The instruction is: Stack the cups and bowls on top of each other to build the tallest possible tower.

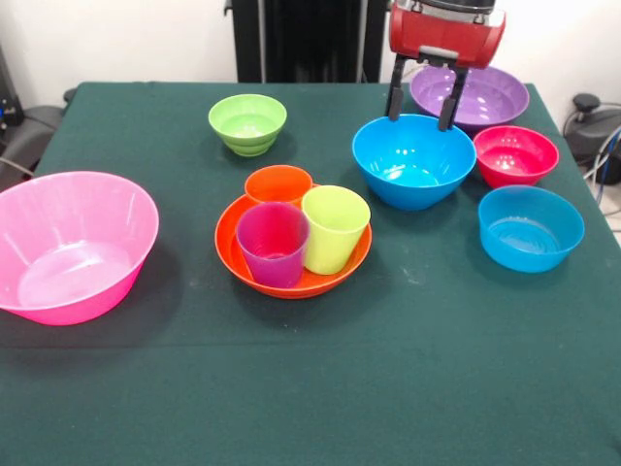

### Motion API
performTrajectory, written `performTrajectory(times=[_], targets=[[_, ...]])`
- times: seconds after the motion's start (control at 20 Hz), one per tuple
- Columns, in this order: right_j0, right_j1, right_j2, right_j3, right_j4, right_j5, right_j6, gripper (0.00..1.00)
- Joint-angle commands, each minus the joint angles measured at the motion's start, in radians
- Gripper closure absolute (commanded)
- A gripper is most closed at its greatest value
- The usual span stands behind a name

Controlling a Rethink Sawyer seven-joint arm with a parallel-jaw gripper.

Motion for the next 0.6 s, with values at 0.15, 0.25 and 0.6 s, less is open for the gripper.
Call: performTrajectory(times=[0.15, 0.25, 0.6], targets=[[0.061, 0.050, -0.011, -0.004, 0.026, 0.133, 0.133, 0.00], [0.084, 0.060, -0.007, 0.027, 0.071, 0.120, 0.189, 0.00], [0.153, 0.048, 0.004, 0.107, 0.214, 0.113, 0.268, 0.00]])
